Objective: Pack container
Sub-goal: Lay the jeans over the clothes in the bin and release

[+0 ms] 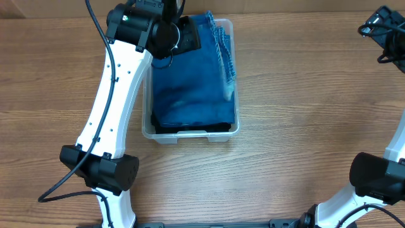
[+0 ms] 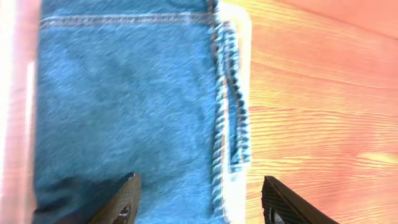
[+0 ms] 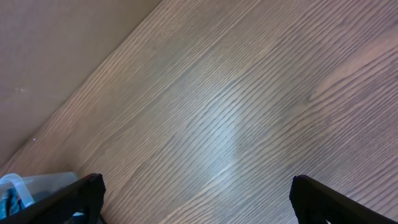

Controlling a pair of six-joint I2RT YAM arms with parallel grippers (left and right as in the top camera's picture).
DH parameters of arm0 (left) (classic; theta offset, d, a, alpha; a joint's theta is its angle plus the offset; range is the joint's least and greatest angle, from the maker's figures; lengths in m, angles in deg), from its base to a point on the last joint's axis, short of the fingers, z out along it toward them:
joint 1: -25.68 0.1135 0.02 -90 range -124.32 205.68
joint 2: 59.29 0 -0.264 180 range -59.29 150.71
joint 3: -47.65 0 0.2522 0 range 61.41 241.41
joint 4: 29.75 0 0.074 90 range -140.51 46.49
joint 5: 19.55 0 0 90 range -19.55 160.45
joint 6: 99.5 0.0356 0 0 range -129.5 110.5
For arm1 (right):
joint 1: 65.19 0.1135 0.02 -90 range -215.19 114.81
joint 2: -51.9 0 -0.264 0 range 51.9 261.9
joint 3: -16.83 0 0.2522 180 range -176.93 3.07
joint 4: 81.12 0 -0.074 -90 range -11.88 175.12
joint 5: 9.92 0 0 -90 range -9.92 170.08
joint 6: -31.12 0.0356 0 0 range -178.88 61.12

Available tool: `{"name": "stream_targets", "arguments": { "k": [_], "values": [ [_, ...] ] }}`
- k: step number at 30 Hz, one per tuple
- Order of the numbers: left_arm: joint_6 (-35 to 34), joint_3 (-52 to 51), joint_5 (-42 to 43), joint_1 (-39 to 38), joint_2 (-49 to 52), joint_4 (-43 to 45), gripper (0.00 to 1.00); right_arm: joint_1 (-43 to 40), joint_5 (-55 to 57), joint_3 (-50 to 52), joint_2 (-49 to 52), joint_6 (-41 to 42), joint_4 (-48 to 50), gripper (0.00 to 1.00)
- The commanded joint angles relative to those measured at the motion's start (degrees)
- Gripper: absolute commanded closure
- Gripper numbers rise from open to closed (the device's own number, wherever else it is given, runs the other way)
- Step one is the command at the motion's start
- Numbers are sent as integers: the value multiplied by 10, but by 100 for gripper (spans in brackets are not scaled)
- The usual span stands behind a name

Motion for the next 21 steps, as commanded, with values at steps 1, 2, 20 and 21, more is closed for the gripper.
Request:
{"name": "stream_targets", "arguments": {
  "k": [1,2,20,21],
  "values": [
    [20,4,22,-3,-23,17,43,1,3,-4,-6,1,3,0],
    [28,4,21,-3,-23,20,45,1,3,-4,-6,1,3,0],
    [151,1,24,-87,252,63,96,1,3,-4,-6,1,3,0],
    [151,1,24,-87,264,63,96,1,3,-4,-6,1,3,0]
  ]
}}
